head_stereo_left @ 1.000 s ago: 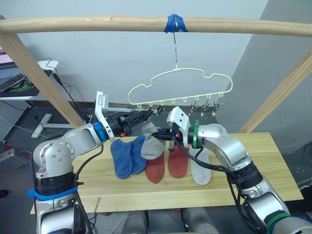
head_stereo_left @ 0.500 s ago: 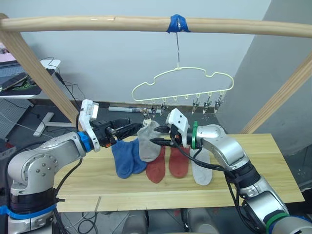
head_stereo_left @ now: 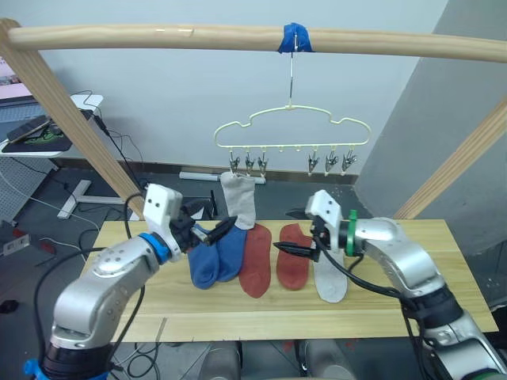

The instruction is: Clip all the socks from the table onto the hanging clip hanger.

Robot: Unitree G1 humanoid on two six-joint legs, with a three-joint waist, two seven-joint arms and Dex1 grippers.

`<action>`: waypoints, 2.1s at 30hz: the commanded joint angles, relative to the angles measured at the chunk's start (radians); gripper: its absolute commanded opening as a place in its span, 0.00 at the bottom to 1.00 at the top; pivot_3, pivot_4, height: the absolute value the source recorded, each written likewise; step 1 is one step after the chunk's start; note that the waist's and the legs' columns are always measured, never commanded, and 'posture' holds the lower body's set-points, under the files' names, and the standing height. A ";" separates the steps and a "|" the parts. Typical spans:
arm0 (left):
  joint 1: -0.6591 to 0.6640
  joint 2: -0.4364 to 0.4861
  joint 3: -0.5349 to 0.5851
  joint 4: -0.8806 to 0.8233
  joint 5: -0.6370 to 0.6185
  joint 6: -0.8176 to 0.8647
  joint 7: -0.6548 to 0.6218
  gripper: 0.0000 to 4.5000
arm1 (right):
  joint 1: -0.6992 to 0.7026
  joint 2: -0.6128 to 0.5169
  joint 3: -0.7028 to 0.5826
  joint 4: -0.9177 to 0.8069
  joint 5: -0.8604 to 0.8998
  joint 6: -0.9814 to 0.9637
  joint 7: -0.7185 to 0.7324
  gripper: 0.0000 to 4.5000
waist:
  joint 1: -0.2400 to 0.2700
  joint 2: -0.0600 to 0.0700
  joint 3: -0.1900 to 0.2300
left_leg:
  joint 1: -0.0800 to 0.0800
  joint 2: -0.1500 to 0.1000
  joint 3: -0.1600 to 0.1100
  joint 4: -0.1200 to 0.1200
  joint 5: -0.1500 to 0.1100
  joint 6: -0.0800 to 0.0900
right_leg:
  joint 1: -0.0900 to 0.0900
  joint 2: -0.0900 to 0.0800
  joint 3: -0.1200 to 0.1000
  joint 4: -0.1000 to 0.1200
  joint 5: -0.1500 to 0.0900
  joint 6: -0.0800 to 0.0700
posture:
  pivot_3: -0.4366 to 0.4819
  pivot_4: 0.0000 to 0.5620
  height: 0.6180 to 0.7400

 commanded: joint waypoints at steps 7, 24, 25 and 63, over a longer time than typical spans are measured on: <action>-0.044 -0.134 -0.091 -0.031 0.228 -0.248 0.085 0.74 | 0.026 -0.032 -0.171 -0.229 0.140 0.078 -0.064 1.00 | -0.001 0.000 0.000 | 0.001 0.000 0.000 0.002 0.000 0.000 | 0.001 0.000 0.000 0.001 0.001 -0.001 | 0.41 0.28 1.00; -0.208 -0.356 -0.169 0.317 0.463 -0.524 0.196 0.74 | 0.008 0.045 -0.207 -0.283 0.191 0.002 -0.167 1.00 | -0.004 0.000 0.000 | 0.000 0.000 0.000 0.002 0.000 0.000 | 0.001 0.000 0.000 0.000 0.002 0.001 | 0.37 0.29 1.00; -0.213 -0.363 -0.171 0.328 0.465 -0.533 0.197 0.74 | 0.010 0.044 -0.204 -0.284 0.192 0.003 -0.168 1.00 | -0.005 0.000 0.000 | 0.000 0.000 0.000 0.002 0.000 0.000 | 0.001 0.001 0.000 0.000 0.002 0.001 | 0.37 0.29 1.00; -0.384 -0.430 -0.118 0.657 0.491 -0.671 0.217 0.49 | -0.058 0.038 -0.187 -0.308 0.242 0.042 -0.201 1.00 | -0.027 0.000 0.000 | 0.000 0.000 -0.001 0.001 0.000 0.001 | 0.001 0.001 0.000 0.000 0.002 0.001 | 0.35 0.30 1.00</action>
